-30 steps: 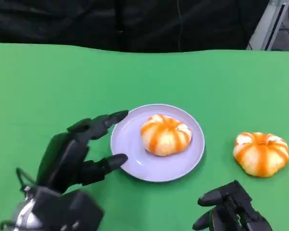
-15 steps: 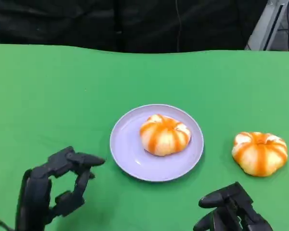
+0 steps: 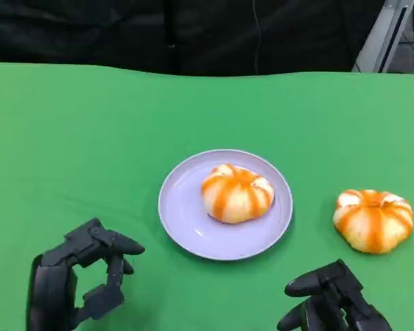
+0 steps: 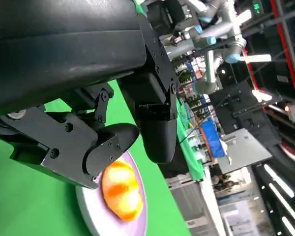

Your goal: Grasp the bread from the table and place it into the plate.

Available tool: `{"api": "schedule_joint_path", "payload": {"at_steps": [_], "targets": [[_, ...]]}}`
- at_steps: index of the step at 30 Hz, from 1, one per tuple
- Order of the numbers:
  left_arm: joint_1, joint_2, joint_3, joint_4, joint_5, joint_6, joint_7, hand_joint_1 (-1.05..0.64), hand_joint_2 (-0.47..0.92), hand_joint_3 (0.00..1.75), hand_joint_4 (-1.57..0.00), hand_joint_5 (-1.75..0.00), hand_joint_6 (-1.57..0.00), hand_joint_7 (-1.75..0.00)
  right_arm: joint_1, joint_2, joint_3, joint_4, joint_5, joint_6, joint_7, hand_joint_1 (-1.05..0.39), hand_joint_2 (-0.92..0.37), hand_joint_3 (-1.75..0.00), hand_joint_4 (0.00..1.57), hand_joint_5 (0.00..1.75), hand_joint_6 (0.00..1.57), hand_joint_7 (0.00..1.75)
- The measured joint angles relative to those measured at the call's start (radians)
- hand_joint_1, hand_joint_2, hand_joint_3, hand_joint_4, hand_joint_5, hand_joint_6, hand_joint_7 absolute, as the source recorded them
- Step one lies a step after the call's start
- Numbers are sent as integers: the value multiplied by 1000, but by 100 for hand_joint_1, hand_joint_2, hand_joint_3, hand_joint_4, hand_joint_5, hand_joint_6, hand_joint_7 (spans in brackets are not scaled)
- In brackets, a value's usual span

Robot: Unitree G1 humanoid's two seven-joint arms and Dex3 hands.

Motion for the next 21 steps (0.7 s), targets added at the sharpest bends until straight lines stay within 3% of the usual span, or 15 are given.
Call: {"api": "schedule_joint_path", "payload": {"at_steps": [9, 21], "targets": [[1, -17, 19, 47, -74, -8, -85, -5, 52, 114, -80, -150, -80, -125, 2, 1, -2, 44, 3, -45, 5, -25, -92, -100, 17, 175, 6, 175], [-2, -38, 47, 63, -43, -19, -92, -3, 46, 127, -82, -149, -82, -125, -5, 6, -11, 75, 8, -66, 17, -24, -92, -100, 20, 175, 7, 175]]}}
